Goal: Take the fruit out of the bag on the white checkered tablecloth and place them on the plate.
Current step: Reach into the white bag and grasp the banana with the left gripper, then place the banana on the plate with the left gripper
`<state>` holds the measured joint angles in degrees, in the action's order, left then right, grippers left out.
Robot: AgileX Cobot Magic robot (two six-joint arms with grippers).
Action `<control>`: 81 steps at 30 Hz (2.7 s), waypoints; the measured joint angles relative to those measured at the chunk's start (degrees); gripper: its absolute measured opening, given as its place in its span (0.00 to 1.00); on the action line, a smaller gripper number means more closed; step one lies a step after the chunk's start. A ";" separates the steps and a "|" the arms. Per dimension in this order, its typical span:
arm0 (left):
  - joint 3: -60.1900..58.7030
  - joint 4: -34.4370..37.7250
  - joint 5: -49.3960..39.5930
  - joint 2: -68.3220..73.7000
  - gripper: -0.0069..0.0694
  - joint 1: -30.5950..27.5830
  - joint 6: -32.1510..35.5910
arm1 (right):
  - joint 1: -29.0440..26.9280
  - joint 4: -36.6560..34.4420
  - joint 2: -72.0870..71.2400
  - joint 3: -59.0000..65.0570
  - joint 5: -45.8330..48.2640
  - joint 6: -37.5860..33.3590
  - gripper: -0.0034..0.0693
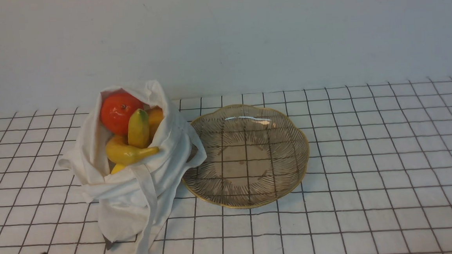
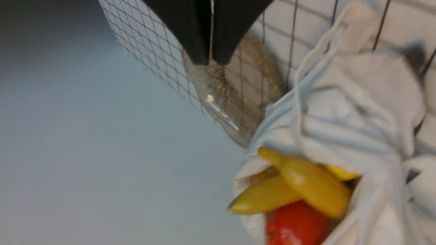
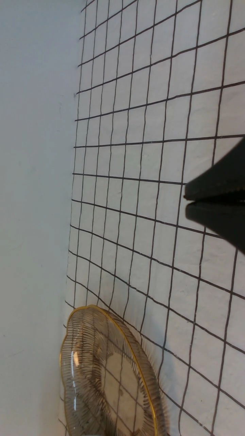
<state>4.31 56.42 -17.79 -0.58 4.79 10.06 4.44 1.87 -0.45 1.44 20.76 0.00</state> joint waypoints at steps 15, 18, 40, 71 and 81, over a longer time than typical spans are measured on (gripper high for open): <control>31.74 -13.51 -32.57 50.53 0.08 0.00 10.64 | 0.00 0.00 0.00 0.00 0.00 0.00 0.03; 39.31 -17.51 -33.78 60.56 0.08 0.00 10.69 | 0.00 0.00 0.00 0.00 0.00 0.00 0.03; 76.89 -63.27 -35.80 94.77 0.27 15.46 -21.39 | 0.00 0.00 0.00 0.00 0.00 0.00 0.03; 81.06 -72.11 -36.93 97.57 0.44 16.57 -26.38 | 0.00 -0.05 0.00 0.00 0.00 0.00 0.03; 89.89 -63.35 -43.60 91.24 0.44 16.57 -23.77 | 0.00 0.00 0.00 0.00 0.00 0.00 0.03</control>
<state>94.20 -6.93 -61.39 90.66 21.36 -13.71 4.44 1.87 -0.45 1.44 20.76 0.00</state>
